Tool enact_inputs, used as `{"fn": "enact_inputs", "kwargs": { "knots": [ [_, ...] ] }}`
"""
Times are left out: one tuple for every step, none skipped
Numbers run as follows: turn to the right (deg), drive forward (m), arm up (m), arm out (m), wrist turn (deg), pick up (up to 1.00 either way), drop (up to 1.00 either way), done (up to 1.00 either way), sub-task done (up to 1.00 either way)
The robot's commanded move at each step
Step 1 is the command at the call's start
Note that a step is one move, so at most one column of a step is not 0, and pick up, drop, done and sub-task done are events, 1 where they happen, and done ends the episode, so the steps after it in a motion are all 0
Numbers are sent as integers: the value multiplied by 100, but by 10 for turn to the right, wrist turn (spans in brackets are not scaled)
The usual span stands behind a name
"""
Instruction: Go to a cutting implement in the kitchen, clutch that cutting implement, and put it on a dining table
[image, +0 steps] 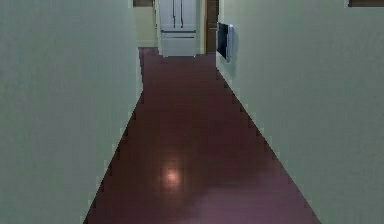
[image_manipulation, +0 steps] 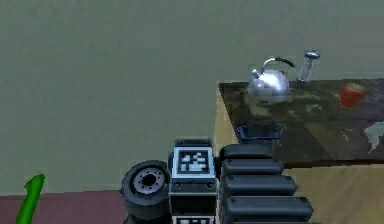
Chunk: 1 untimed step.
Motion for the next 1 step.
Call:
{"fn": "enact_inputs", "kwargs": {
  "knots": [
    [0,100,0,0,0,0,0,0,0]
  ]
}}
